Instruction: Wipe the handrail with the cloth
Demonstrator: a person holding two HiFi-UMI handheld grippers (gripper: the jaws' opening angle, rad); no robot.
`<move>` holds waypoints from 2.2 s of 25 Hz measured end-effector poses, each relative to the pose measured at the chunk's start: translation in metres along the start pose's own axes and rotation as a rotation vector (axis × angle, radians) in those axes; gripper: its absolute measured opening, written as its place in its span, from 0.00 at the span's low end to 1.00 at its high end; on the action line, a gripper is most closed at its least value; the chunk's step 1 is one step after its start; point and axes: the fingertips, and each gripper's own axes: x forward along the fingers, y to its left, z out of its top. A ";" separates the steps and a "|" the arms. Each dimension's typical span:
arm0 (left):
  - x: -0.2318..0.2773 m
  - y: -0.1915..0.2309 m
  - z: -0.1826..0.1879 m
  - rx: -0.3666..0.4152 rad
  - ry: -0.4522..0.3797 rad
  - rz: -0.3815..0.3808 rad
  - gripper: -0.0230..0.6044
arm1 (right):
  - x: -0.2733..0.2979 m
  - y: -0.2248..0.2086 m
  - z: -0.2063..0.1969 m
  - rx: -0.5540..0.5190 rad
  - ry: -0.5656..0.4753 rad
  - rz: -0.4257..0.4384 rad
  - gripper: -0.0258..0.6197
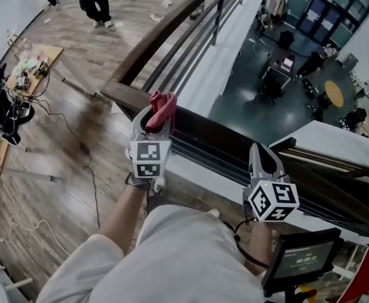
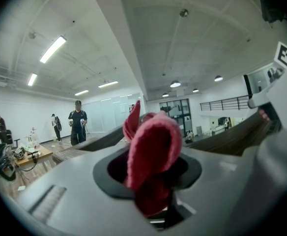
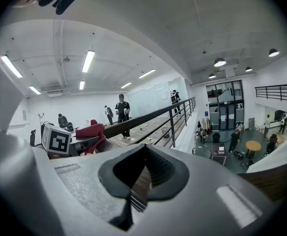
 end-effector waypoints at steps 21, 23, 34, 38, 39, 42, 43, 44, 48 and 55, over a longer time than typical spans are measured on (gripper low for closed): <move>0.003 -0.014 0.004 -0.026 0.045 0.033 0.28 | -0.030 -0.036 -0.003 -0.005 -0.006 -0.016 0.04; 0.002 -0.021 0.005 -0.019 0.045 0.030 0.28 | -0.035 -0.041 -0.005 -0.005 -0.003 -0.024 0.04; 0.002 -0.049 0.012 -0.010 0.030 0.016 0.28 | -0.048 -0.064 -0.007 -0.001 0.005 -0.061 0.04; 0.001 -0.062 0.012 -0.002 0.029 0.002 0.28 | -0.047 -0.063 -0.011 0.021 0.007 -0.041 0.04; 0.001 -0.064 0.012 -0.003 0.026 0.002 0.28 | -0.047 -0.062 -0.012 0.024 0.006 -0.037 0.04; 0.000 -0.067 0.013 -0.007 0.017 0.010 0.28 | -0.046 -0.063 -0.012 0.025 0.005 -0.021 0.04; 0.000 -0.068 0.012 -0.011 0.016 0.013 0.28 | -0.047 -0.063 -0.012 0.025 0.005 -0.016 0.04; -0.001 -0.068 0.012 -0.015 0.016 0.018 0.28 | -0.048 -0.064 -0.012 0.023 0.006 -0.011 0.04; -0.004 -0.066 0.010 -0.021 0.017 0.037 0.28 | -0.051 -0.067 -0.014 0.012 0.025 -0.005 0.04; -0.006 -0.059 0.007 0.010 0.038 0.035 0.27 | -0.042 -0.057 -0.008 0.026 0.023 -0.014 0.04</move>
